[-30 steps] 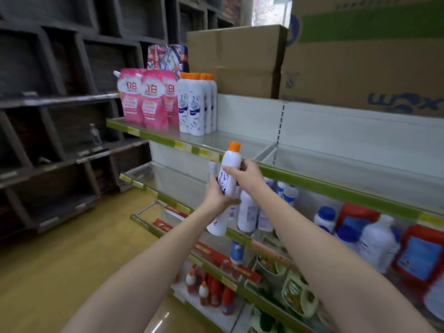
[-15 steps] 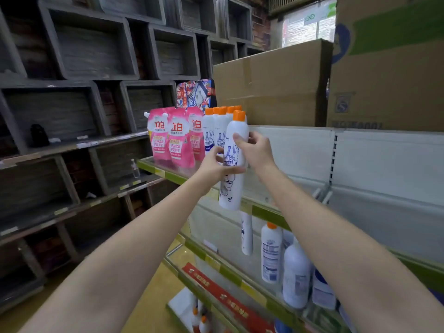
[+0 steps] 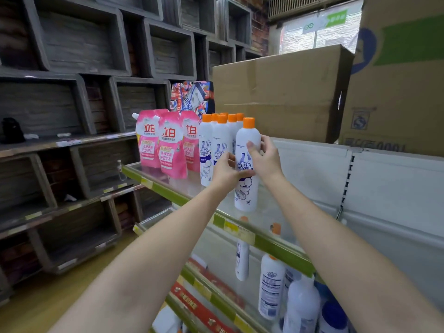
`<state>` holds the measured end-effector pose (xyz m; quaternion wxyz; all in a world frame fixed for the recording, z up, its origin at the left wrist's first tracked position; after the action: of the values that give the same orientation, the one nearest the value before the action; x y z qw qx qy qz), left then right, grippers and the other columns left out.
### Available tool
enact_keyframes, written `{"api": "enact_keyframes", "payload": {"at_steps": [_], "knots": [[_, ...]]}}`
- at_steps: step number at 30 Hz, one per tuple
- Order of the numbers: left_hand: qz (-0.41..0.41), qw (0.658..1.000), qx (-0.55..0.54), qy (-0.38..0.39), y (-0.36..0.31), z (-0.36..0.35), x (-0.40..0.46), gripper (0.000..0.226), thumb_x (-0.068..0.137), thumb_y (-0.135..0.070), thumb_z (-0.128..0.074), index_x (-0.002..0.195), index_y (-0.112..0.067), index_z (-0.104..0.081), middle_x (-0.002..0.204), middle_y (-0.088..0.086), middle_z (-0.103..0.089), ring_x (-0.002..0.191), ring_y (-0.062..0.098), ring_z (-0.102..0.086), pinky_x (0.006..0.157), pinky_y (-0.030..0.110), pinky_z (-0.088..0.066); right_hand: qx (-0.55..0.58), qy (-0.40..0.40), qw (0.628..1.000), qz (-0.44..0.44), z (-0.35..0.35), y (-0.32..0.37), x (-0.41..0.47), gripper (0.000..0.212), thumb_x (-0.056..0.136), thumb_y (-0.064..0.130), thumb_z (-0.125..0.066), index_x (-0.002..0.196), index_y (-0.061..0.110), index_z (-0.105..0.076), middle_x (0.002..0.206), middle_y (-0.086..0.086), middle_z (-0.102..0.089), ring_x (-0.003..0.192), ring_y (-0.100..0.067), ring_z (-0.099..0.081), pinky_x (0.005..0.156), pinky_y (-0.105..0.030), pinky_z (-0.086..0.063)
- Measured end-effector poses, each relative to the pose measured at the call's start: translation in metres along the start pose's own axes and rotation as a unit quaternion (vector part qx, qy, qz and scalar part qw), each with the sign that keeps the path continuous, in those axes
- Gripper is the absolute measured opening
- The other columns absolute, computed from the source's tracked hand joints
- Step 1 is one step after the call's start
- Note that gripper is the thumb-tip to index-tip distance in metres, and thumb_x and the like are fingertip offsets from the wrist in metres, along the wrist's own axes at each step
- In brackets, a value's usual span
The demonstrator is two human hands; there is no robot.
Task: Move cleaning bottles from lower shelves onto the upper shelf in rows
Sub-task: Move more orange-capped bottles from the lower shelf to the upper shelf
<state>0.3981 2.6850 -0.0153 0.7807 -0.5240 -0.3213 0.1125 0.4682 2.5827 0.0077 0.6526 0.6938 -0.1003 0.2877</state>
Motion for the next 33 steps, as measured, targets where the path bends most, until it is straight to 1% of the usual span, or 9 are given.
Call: {"api": "enact_keyframes", "payload": {"at_steps": [2, 5, 10, 16, 21, 24, 28, 31, 33], "knots": [[-0.01, 1.0, 0.015, -0.002, 0.009, -0.008, 0.013, 0.052, 0.066, -0.021, -0.092, 0.094, -0.012, -0.05, 0.088, -0.003, -0.059, 0.077, 0.016, -0.058, 0.071, 0.038, -0.057, -0.021, 0.001, 1.0, -0.006, 0.002, -0.008, 0.009, 0.019, 0.099, 0.032, -0.062, 0.115, 0.025, -0.056, 0.108, 0.002, -0.07, 0.1, -0.021, -0.069, 0.089, -0.046, -0.057], [-0.023, 0.999, 0.041, 0.013, 0.015, -0.019, 0.031, 0.053, 0.07, -0.027, -0.09, 0.099, -0.011, -0.049, 0.088, -0.005, -0.06, 0.077, 0.016, -0.058, 0.075, 0.04, -0.056, -0.064, 0.003, 0.998, -0.01, 0.005, -0.016, 0.024, 0.018, 0.101, 0.033, -0.059, 0.115, 0.025, -0.053, 0.103, 0.006, -0.066, 0.098, -0.021, -0.067, 0.085, -0.043, -0.057], [-0.044, 0.99, 0.134, 0.031, 0.015, -0.038, 0.055, 0.044, 0.084, -0.036, -0.079, 0.097, -0.014, -0.042, 0.08, -0.004, -0.054, 0.071, 0.013, -0.049, 0.055, 0.032, -0.036, -0.194, 0.002, 0.981, -0.027, 0.011, -0.028, 0.055, 0.02, 0.102, 0.038, -0.054, 0.104, 0.019, -0.048, 0.091, 0.002, -0.058, 0.089, -0.025, -0.06, 0.066, -0.034, -0.042], [-0.037, 0.988, 0.144, 0.048, 0.02, -0.055, 0.086, 0.038, 0.091, -0.023, -0.072, 0.103, -0.013, -0.037, 0.084, -0.005, -0.05, 0.084, 0.023, -0.053, 0.065, 0.034, -0.037, -0.239, -0.002, 0.969, -0.067, 0.005, -0.044, 0.086, 0.024, 0.104, 0.04, -0.049, 0.114, 0.019, -0.045, 0.115, -0.013, -0.064, 0.101, -0.034, -0.061, 0.078, -0.038, -0.047], [-0.039, 0.988, 0.144, 0.042, 0.026, -0.065, 0.103, 0.039, 0.09, -0.024, -0.071, 0.112, -0.011, -0.042, 0.108, 0.01, -0.059, 0.097, 0.031, -0.06, 0.077, 0.042, -0.05, -0.272, -0.009, 0.956, -0.112, 0.002, -0.05, 0.104, 0.034, 0.104, 0.046, -0.045, 0.128, 0.021, -0.044, 0.123, -0.013, -0.058, 0.096, -0.033, -0.059, 0.076, -0.043, -0.053], [-0.028, 0.98, 0.189, 0.052, 0.026, -0.071, 0.11, 0.03, 0.096, -0.014, -0.059, 0.12, -0.011, -0.041, 0.102, 0.005, -0.058, 0.102, 0.03, -0.063, 0.076, 0.038, -0.049, -0.3, -0.016, 0.942, -0.148, 0.001, -0.052, 0.111, 0.033, 0.104, 0.05, -0.042, 0.125, 0.025, -0.042, 0.121, -0.011, -0.057, 0.091, -0.033, -0.057, 0.082, -0.05, -0.056], [-0.013, 0.964, 0.251, 0.092, 0.024, -0.078, 0.121, 0.041, 0.099, -0.012, -0.048, 0.136, -0.006, -0.032, 0.12, 0.011, -0.063, 0.1, 0.029, -0.06, 0.072, 0.036, -0.042, -0.339, -0.038, 0.925, -0.168, -0.001, -0.052, 0.118, 0.026, 0.103, 0.049, -0.043, 0.11, 0.024, -0.04, 0.109, -0.012, -0.059, 0.092, -0.036, -0.06, 0.082, -0.055, -0.058], [-0.008, 0.963, 0.249, 0.1, 0.027, -0.083, 0.126, 0.038, 0.101, -0.014, -0.039, 0.138, -0.006, -0.03, 0.1, 0.004, -0.064, 0.095, 0.027, -0.055, 0.074, 0.036, -0.041, -0.354, -0.045, 0.919, -0.165, -0.001, -0.052, 0.121, 0.026, 0.104, 0.045, -0.044, 0.112, 0.02, -0.042, 0.092, -0.008, -0.056, 0.091, -0.036, -0.061, 0.082, -0.054, -0.058], [0.001, 0.964, 0.245, 0.099, 0.026, -0.085, 0.124, 0.039, 0.101, -0.014, -0.038, 0.138, -0.005, -0.029, 0.083, -0.002, -0.055, 0.09, 0.026, -0.053, 0.073, 0.036, -0.039, -0.355, -0.048, 0.919, -0.163, -0.001, -0.052, 0.12, 0.027, 0.104, 0.045, -0.044, 0.113, 0.019, -0.042, 0.088, -0.006, -0.053, 0.09, -0.036, -0.061, 0.082, -0.054, -0.058]]}}
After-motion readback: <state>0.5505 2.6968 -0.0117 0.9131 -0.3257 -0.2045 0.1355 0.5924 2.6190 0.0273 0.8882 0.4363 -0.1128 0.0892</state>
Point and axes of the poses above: each hand's wrist, its own x-axis towards the middle knuckle, its own z-axis out of the back of the hand, y = z × x, the point moved 2 cm from there along x, towards the middle knuckle
